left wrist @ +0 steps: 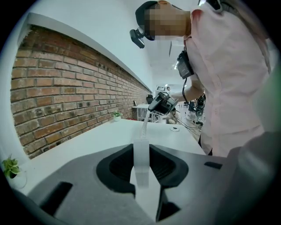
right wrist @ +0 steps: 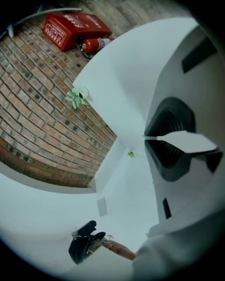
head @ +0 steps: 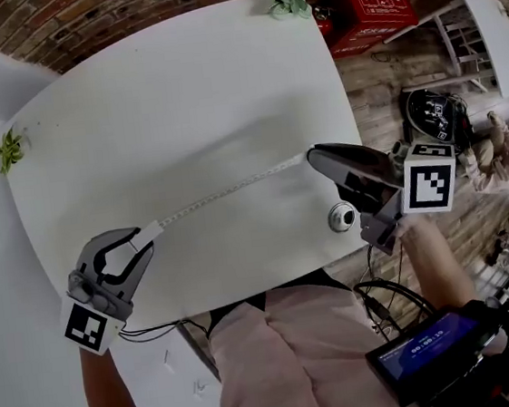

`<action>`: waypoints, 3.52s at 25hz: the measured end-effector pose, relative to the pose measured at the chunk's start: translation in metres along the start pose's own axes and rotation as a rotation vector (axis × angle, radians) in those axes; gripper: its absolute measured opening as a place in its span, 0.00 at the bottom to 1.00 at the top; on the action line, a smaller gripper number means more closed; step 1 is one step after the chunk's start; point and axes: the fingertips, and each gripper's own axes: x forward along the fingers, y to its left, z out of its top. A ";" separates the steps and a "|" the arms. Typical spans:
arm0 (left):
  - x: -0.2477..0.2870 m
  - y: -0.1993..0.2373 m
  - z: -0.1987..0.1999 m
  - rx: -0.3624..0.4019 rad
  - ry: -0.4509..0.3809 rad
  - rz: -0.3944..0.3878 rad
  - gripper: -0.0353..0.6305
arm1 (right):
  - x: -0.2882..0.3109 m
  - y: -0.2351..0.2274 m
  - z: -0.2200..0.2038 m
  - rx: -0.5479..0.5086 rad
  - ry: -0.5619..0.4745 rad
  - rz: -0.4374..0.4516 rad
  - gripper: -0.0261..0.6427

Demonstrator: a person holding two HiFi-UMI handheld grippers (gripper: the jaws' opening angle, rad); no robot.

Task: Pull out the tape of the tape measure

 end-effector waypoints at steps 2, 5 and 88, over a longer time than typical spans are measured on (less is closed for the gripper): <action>0.002 0.000 -0.007 -0.013 0.003 -0.008 0.21 | 0.003 -0.005 -0.003 0.013 0.005 -0.007 0.09; 0.008 0.001 -0.015 -0.016 -0.001 -0.020 0.21 | 0.009 -0.014 -0.008 0.030 0.015 -0.017 0.09; -0.025 0.023 0.075 -0.234 -0.188 0.294 0.43 | 0.005 0.049 0.036 -0.156 -0.117 0.006 0.40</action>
